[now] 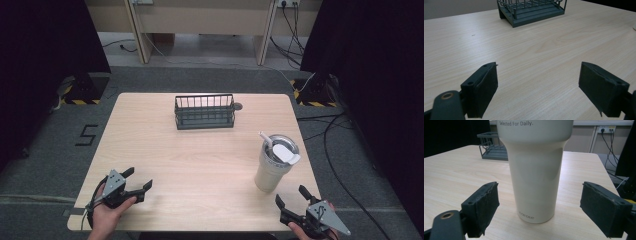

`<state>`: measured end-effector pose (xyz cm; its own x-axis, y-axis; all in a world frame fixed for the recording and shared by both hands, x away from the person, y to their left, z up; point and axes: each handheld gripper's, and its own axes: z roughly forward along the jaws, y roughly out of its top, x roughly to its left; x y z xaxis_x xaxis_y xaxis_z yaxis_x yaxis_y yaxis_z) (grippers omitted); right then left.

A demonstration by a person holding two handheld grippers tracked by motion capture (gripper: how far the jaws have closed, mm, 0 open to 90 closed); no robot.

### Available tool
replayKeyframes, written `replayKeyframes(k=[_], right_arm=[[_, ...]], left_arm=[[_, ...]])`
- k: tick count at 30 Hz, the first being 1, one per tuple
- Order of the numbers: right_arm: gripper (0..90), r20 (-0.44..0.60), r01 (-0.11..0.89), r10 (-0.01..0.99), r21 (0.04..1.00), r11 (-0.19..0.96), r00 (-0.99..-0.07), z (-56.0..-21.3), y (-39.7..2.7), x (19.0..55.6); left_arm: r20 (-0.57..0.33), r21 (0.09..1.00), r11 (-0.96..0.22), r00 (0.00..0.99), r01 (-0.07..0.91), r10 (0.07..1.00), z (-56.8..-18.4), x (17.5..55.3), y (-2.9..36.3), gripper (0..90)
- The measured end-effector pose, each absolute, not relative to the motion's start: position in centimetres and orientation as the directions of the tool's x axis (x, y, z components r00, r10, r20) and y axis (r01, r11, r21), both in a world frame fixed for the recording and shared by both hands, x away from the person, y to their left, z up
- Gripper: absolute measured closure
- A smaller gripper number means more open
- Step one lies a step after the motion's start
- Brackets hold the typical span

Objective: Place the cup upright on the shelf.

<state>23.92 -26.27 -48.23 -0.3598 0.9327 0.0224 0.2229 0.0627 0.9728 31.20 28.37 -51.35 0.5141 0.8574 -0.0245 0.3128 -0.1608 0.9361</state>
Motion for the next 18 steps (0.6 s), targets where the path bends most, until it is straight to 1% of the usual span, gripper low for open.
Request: replayKeyframes(k=[11, 18], right_arm=[[15.7, 0.032, 0.223, 0.93, 0.973, 0.055, -0.367, -47.81, -25.9, 23.94], [15.6, 0.042, 0.225, 0.928, 0.973, 0.046, -0.37, -47.65, -25.64, 24.7]], left_arm=[[-0.02, 0.938, -0.162, 0.516, 0.306, 0.856, -51.25, 31.01, 28.38, 15.2], [-0.025, 0.937, -0.16, 0.517, 0.31, 0.856, -51.3, 31.08, 28.32, 15.2]])
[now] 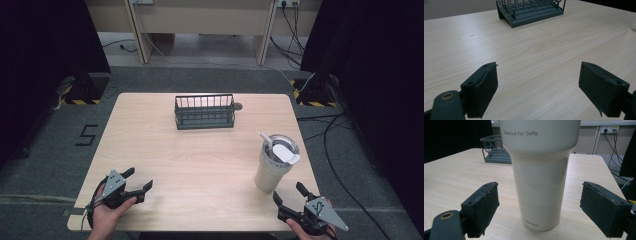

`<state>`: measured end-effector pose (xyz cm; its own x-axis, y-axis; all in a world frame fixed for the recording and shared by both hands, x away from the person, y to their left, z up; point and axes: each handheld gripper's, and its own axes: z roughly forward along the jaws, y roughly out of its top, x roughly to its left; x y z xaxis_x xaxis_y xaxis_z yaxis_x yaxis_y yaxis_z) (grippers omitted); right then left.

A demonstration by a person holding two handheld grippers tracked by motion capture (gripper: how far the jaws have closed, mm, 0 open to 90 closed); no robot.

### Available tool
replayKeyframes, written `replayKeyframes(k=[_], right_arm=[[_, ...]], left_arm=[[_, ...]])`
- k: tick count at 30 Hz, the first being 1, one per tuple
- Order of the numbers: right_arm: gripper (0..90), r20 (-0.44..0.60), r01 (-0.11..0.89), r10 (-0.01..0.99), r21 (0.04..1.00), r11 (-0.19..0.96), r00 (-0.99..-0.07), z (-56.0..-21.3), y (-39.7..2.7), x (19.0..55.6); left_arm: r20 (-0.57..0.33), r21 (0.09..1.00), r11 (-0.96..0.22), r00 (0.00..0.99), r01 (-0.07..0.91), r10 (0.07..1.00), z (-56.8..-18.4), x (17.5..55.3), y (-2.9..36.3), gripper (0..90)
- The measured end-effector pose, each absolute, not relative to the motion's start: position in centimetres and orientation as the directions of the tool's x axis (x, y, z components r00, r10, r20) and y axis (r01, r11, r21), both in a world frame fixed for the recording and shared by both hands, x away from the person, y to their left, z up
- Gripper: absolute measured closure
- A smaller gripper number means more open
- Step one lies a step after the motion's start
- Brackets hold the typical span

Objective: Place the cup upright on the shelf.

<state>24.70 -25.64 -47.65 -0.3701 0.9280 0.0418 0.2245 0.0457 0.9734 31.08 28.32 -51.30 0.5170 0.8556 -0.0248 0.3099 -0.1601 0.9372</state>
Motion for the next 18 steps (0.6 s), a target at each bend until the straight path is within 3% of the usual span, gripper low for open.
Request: replayKeyframes(k=[18], right_arm=[[15.4, 0.028, 0.213, 0.931, 0.976, 0.054, -0.364, -47.2, -24.7, 27.5]], left_arm=[[-0.025, 0.938, -0.159, 0.517, 0.309, 0.856, -51.3, 31.1, 28.3, 15.1]])
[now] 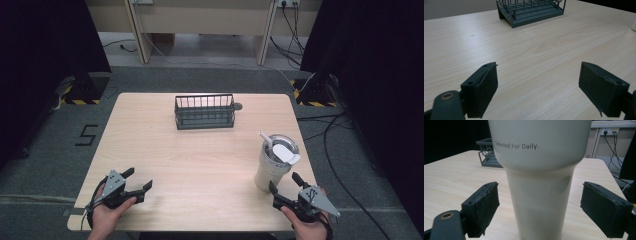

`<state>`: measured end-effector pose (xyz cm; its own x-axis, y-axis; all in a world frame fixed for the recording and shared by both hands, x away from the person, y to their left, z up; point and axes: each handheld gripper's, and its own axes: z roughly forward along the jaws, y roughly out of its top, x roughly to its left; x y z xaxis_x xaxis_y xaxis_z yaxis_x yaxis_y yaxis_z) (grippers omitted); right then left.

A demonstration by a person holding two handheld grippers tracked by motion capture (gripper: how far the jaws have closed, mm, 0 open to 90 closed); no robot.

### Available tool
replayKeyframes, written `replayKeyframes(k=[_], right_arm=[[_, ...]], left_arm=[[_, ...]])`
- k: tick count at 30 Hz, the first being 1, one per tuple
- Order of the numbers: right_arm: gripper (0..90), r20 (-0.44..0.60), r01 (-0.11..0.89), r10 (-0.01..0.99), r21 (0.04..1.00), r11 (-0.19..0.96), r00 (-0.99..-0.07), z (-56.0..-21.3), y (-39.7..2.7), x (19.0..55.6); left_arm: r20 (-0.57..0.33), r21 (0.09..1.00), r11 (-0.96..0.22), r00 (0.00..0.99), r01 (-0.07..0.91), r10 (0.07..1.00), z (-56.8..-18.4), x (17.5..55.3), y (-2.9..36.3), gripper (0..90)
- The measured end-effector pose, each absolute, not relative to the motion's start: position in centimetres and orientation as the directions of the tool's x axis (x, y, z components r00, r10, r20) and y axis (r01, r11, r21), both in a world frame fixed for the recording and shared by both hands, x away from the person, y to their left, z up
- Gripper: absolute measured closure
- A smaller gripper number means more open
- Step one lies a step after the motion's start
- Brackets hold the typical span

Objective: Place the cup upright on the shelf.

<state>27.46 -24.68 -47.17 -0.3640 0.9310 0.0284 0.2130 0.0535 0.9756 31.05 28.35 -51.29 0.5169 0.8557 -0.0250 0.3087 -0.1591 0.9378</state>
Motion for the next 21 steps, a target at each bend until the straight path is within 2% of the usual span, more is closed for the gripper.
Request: replayKeyframes(k=[21], right_arm=[[13.0, 0.017, 0.218, 0.933, 0.974, 0.066, -0.36, -47.4, -23.5, 30.4]], left_arm=[[-0.029, 0.938, -0.156, 0.518, 0.31, 0.855, -51.3, 31.1, 28.4, 15.1]])
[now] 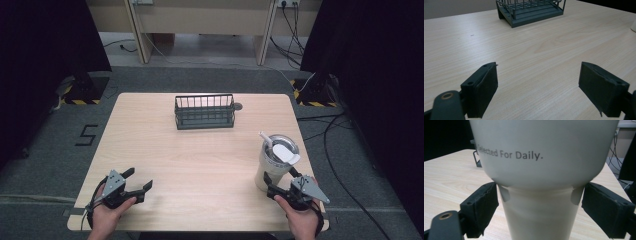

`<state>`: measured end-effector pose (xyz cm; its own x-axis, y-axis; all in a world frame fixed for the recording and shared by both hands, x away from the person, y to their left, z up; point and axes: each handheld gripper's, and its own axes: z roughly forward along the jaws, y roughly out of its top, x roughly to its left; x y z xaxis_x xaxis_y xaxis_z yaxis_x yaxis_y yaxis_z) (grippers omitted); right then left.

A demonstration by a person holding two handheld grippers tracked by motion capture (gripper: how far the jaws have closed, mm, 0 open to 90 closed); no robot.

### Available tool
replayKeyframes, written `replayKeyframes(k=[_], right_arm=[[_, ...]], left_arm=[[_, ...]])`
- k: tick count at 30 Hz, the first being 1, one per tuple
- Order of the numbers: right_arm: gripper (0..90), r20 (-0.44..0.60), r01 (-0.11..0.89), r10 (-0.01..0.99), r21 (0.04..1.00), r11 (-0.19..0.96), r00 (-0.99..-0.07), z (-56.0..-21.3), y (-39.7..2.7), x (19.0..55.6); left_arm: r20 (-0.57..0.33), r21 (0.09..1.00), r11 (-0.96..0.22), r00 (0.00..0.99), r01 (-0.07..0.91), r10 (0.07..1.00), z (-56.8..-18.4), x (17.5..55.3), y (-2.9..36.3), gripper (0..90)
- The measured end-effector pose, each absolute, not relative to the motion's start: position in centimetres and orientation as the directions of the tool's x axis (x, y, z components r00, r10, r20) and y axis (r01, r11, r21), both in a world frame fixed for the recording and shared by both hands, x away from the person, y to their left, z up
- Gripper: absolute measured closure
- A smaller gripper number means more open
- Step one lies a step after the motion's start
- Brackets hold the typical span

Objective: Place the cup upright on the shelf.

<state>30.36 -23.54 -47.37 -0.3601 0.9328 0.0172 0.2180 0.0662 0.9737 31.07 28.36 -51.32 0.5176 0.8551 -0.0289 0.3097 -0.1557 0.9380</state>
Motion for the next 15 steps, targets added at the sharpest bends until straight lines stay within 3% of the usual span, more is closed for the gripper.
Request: replayKeyframes(k=[15], right_arm=[[7.1, 0.012, 0.206, 0.929, 0.976, 0.069, -0.369, -47.6, -23.0, 32.4]], left_arm=[[-0.03, 0.937, -0.157, 0.521, 0.311, 0.853, -51.3, 31.1, 28.3, 15.2]])
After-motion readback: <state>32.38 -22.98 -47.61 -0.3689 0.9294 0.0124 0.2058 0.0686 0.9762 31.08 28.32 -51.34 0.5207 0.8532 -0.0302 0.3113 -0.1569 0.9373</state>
